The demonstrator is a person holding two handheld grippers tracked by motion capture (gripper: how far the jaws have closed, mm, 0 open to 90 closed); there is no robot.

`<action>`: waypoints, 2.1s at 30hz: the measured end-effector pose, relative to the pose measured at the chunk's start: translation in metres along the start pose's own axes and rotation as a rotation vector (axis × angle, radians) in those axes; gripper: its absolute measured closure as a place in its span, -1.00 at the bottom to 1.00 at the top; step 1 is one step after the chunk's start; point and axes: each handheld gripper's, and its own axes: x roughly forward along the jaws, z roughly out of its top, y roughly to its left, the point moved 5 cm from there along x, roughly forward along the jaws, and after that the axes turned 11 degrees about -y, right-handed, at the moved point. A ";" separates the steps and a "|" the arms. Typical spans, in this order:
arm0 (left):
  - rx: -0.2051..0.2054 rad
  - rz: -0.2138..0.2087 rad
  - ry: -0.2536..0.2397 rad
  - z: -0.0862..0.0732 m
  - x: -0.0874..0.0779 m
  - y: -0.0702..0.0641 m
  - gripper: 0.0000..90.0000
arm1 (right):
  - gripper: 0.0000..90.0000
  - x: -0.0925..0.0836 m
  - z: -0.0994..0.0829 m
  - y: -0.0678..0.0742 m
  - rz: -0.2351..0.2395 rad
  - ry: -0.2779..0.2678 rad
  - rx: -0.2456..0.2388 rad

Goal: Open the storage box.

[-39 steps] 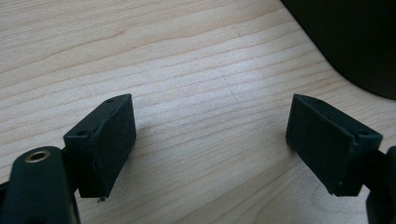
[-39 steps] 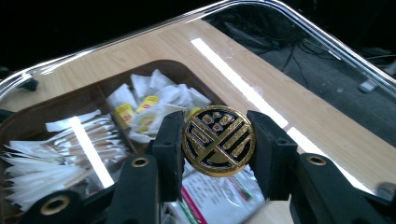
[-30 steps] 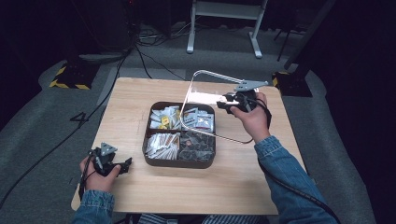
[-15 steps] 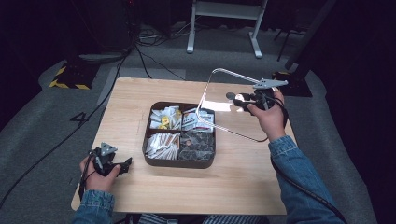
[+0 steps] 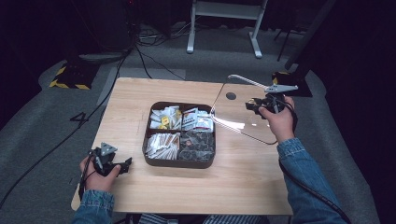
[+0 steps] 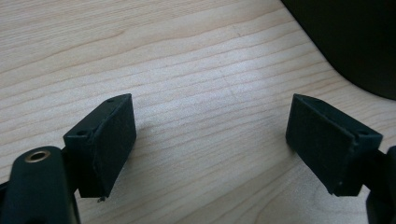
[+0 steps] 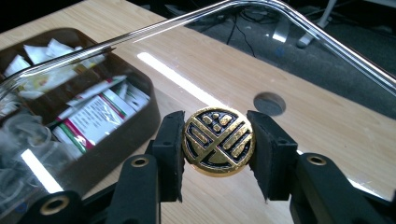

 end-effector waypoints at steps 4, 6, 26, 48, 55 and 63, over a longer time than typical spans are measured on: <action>0.001 -0.002 0.003 0.000 0.000 0.000 -0.64 | 0.31 0.002 -0.012 -0.010 -0.022 0.022 0.021; 0.000 -0.002 0.003 0.000 0.000 0.000 -0.64 | 0.31 0.003 -0.016 -0.013 -0.031 0.030 0.022; 0.001 -0.001 0.003 0.000 0.000 0.000 -0.64 | 0.31 0.021 -0.064 -0.027 -0.051 0.119 0.049; 0.001 -0.001 0.003 0.000 0.000 0.000 -0.64 | 0.31 0.025 -0.109 -0.042 -0.082 0.168 0.084; 0.000 -0.002 0.004 0.000 0.000 0.000 -0.64 | 0.31 0.026 -0.118 -0.042 -0.087 0.184 0.080; -0.001 -0.002 0.004 0.000 0.000 0.000 -0.64 | 0.30 0.026 -0.126 -0.042 -0.094 0.173 0.093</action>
